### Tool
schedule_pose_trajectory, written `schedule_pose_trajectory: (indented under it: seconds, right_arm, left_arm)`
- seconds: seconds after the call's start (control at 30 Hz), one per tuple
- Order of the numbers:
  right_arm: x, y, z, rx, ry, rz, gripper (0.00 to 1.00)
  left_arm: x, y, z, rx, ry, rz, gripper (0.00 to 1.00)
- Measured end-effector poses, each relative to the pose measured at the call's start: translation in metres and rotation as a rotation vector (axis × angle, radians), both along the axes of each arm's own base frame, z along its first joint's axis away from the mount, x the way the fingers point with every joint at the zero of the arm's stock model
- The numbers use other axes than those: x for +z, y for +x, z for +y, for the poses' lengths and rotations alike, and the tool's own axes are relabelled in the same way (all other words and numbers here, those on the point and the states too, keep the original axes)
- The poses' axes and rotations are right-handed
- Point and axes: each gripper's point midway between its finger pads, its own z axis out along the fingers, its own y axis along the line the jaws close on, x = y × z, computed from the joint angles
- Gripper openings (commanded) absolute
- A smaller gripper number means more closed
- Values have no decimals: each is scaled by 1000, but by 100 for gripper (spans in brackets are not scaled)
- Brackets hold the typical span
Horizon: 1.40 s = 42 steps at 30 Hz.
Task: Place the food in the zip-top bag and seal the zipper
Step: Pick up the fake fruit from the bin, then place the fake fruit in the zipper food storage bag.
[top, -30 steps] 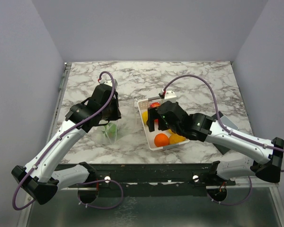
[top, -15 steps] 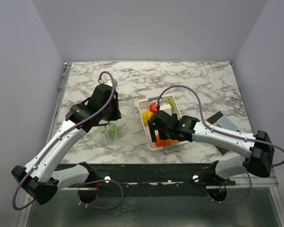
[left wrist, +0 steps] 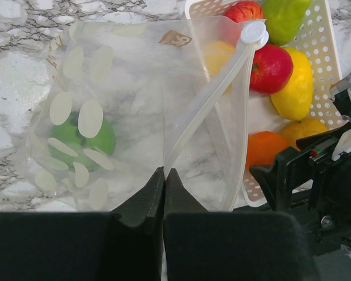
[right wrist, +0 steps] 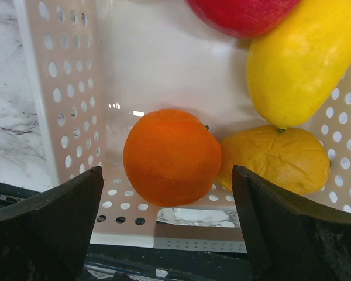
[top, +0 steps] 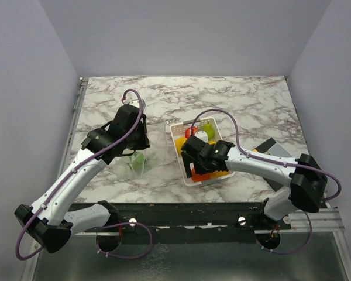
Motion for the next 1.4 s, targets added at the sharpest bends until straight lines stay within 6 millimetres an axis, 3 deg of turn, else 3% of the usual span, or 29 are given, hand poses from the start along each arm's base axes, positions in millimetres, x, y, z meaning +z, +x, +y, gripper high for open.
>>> schedule_pose_trajectory:
  seconds: [0.17,0.33,0.4,0.53,0.67,0.8,0.93,1.4]
  right_arm:
    - [-15,-3,0,4,-34,37,95]
    - [-22,-3,-1,4,-54,51,86]
    - [-22,-3,-1,4,-56,51,79]
    - [-24,-4,-4,6,-72,56,56]
    - [-21,-3,-6,8,-84,52,44]
    - [-18,-3,-9,5,-91,43,39]
    - [-2,2,-6,0,-72,15,35]
    - [85,17,6,-6,124,-152,34]
  left_arm:
    - [-3,0,0,-2,5,3,0]
    - [-6,-1,1,-3,10,10,0]
    - [-7,-1,1,-4,12,10,0]
    - [-7,-1,1,-5,13,9,0]
    - [-7,0,1,-4,13,9,0]
    - [-9,0,1,-4,14,9,0]
    - [-9,0,1,-4,13,8,0]
    - [-8,1,0,-6,14,3,0]
